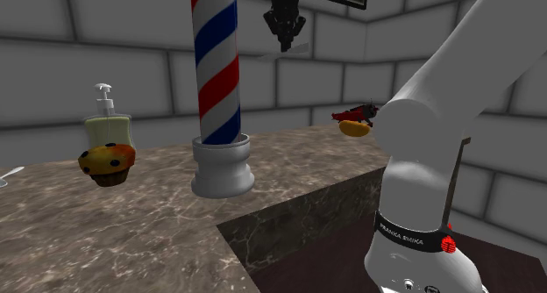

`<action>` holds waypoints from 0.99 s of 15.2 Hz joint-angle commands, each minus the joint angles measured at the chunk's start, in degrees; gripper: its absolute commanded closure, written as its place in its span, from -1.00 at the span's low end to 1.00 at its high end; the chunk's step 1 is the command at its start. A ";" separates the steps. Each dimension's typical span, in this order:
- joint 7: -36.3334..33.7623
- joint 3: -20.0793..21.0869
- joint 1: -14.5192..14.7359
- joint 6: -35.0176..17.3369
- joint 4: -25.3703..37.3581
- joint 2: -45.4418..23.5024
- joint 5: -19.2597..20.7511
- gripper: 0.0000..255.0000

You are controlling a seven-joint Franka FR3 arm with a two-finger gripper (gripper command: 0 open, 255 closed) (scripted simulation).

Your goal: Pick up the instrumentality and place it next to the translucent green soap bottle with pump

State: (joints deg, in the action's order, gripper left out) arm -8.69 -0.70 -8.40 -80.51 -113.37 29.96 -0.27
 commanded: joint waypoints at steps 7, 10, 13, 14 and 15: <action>-8.28 6.15 2.30 -1.25 8.57 -9.63 -2.67 1.00; -11.84 8.59 3.34 -1.56 13.13 -14.38 -3.06 1.00; -15.42 10.93 4.46 -1.52 18.49 -19.60 -2.95 1.00; -16.62 11.67 4.88 -1.42 20.47 -21.45 -2.78 1.00; -17.83 12.41 5.32 -1.25 22.56 -23.37 -2.56 1.00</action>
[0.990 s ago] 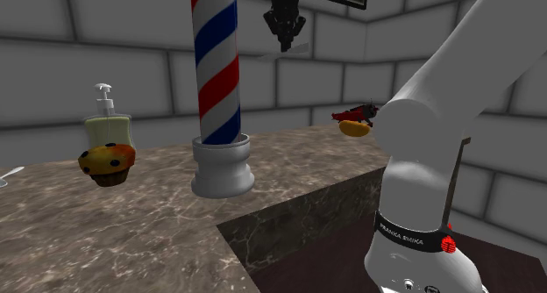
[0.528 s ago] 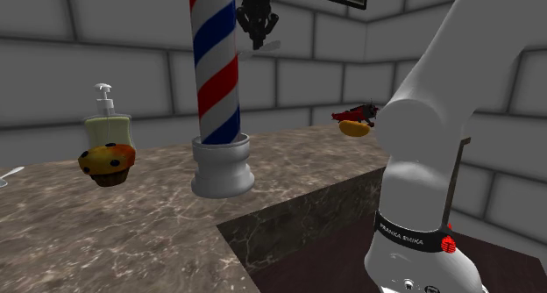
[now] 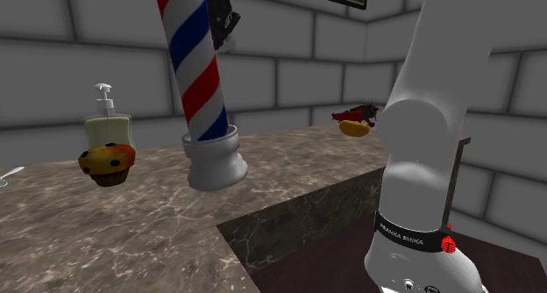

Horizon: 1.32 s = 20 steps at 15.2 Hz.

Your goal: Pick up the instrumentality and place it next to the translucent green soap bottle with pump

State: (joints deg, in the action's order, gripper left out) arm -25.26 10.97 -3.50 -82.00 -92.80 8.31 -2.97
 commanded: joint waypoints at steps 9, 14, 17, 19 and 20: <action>-11.91 6.10 6.95 5.80 28.59 -23.17 5.39 1.00; -12.53 6.16 7.45 2.72 26.10 -23.78 5.53 1.00; -12.29 6.08 7.01 -0.31 21.74 -22.40 5.11 1.00; -12.15 6.03 6.78 -2.22 19.09 -21.64 4.89 1.00; -12.08 6.01 6.68 -3.15 17.84 -21.31 4.78 1.00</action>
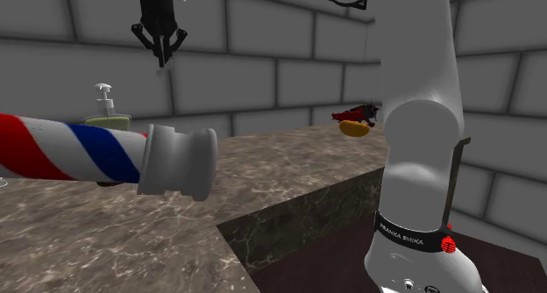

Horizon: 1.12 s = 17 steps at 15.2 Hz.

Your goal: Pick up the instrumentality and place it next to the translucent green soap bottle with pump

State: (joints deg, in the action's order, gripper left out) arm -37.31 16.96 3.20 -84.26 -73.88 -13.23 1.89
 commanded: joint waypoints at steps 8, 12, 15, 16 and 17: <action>0.38 -0.14 -0.58 -7.86 -9.85 2.10 -0.62 1.00; 0.52 -0.20 -0.74 -11.12 -13.57 2.57 -0.75 1.00; 0.59 -0.24 -0.83 -13.49 -16.12 2.75 -0.80 1.00; 0.61 -0.25 -0.85 -14.28 -16.93 2.78 -0.80 1.00; 0.63 -0.26 -0.87 -15.05 -17.72 2.80 -0.81 1.00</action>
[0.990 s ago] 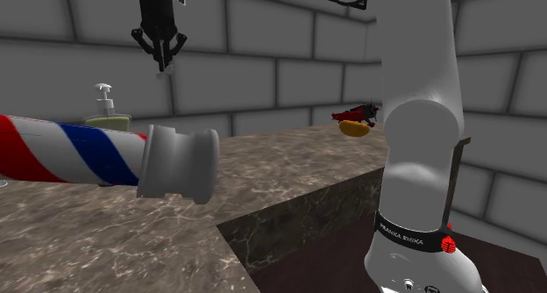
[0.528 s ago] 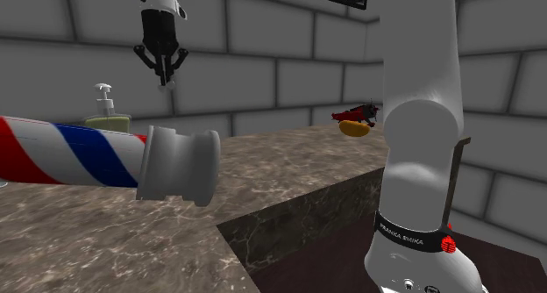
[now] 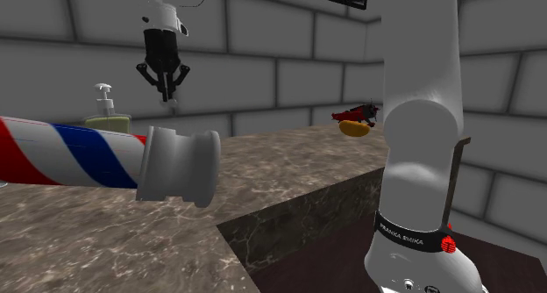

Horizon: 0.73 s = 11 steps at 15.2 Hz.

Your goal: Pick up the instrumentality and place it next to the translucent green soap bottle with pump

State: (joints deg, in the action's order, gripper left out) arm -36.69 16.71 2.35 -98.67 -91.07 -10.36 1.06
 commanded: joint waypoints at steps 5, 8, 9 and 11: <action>0.06 -0.07 -0.08 -4.44 -4.22 -0.21 0.07 1.00; 0.05 -0.10 -0.09 -6.68 -6.22 -0.45 0.15 1.00; 0.05 -0.11 -0.09 -7.41 -6.86 -0.55 0.18 1.00; 0.03 -0.14 -0.09 -8.88 -8.09 -0.80 0.26 1.00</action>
State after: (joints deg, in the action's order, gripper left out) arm -36.69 16.59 2.27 -106.75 -98.43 -11.11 1.30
